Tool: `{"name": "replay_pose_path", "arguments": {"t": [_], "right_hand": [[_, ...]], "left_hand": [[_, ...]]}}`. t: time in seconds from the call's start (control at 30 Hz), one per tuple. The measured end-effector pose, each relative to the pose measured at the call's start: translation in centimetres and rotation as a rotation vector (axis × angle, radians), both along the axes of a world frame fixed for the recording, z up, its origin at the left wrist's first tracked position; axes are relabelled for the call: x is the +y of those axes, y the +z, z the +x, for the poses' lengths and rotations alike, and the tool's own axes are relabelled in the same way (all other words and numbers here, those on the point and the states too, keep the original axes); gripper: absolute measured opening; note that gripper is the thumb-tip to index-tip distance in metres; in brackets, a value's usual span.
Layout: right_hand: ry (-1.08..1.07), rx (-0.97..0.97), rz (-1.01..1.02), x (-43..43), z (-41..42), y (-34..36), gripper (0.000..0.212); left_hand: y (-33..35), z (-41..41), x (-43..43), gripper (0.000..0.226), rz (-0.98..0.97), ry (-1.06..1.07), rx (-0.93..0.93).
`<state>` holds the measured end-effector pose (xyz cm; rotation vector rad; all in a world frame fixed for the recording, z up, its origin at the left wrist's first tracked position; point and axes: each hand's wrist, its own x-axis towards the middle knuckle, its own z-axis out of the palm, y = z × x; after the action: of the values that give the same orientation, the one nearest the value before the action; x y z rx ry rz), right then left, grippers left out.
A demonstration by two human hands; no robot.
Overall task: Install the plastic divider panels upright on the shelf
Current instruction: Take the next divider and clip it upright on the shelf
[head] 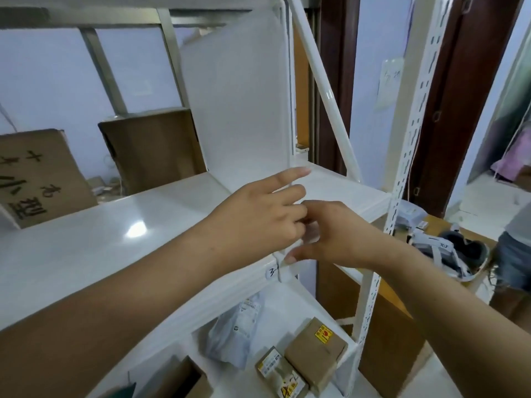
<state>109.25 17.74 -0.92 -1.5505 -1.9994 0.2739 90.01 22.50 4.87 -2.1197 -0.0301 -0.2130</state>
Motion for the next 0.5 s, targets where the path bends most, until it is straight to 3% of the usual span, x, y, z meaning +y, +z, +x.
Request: {"name": "replay_pose_path", "arguments": {"t": [0.27, 0.5], "right_hand": [[0.310, 0.121, -0.039, 2.9, 1.9, 0.2, 0.049], [0.342, 0.126, 0.097, 3.0, 2.4, -1.4, 0.044]], "left_hand": [[1.3, 0.2, 0.1, 0.020, -0.027, 0.032, 0.070], [2.1, 0.4, -1.2, 0.039, 0.027, 0.171, 0.136]]}}
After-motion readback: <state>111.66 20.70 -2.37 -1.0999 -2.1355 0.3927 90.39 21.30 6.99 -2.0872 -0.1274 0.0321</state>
